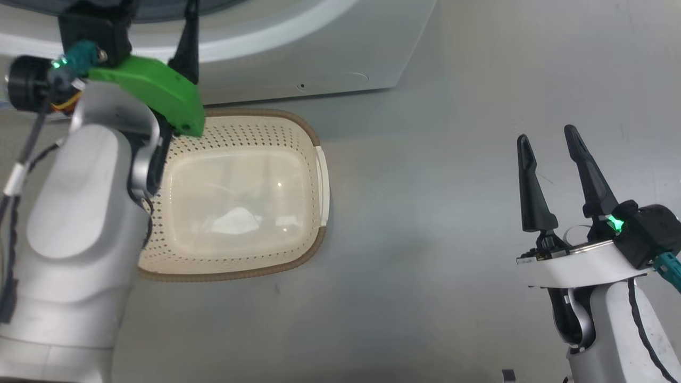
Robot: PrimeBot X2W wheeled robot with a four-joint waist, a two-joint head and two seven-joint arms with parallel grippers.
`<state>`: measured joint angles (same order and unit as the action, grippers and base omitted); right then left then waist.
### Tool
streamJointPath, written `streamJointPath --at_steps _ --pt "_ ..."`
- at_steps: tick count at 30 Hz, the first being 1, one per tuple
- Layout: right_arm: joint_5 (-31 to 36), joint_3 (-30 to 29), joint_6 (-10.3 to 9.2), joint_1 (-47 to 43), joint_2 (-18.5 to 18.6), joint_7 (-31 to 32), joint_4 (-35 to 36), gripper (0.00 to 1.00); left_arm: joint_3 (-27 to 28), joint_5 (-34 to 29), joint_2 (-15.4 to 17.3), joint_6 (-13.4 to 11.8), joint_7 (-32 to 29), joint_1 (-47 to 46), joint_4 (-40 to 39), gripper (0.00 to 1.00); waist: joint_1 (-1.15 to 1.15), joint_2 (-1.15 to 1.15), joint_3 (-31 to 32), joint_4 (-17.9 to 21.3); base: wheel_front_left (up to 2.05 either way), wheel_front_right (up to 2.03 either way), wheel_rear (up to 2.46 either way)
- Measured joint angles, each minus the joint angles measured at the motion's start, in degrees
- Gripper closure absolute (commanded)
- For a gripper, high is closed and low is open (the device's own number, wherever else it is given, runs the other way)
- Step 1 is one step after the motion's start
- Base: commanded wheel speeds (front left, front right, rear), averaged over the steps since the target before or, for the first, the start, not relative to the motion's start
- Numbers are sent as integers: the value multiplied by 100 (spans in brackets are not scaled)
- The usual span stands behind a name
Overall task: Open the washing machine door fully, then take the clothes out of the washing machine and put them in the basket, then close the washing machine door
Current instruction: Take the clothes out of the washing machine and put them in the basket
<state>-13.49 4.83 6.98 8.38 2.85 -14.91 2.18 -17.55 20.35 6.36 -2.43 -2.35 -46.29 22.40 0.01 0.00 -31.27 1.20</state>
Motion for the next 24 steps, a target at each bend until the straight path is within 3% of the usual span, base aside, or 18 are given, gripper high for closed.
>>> streamJointPath --at_steps 14,24 --pt "-363 349 0 453 -9 -1 -112 0 212 194 708 411 -1902 -1651 623 0 0 0 -673 616 0 0 0" --pt "-723 519 0 575 -12 -1 -148 0 513 274 1116 482 -2587 -2635 694 0 -1 0 -1017 1054 0 0 0"
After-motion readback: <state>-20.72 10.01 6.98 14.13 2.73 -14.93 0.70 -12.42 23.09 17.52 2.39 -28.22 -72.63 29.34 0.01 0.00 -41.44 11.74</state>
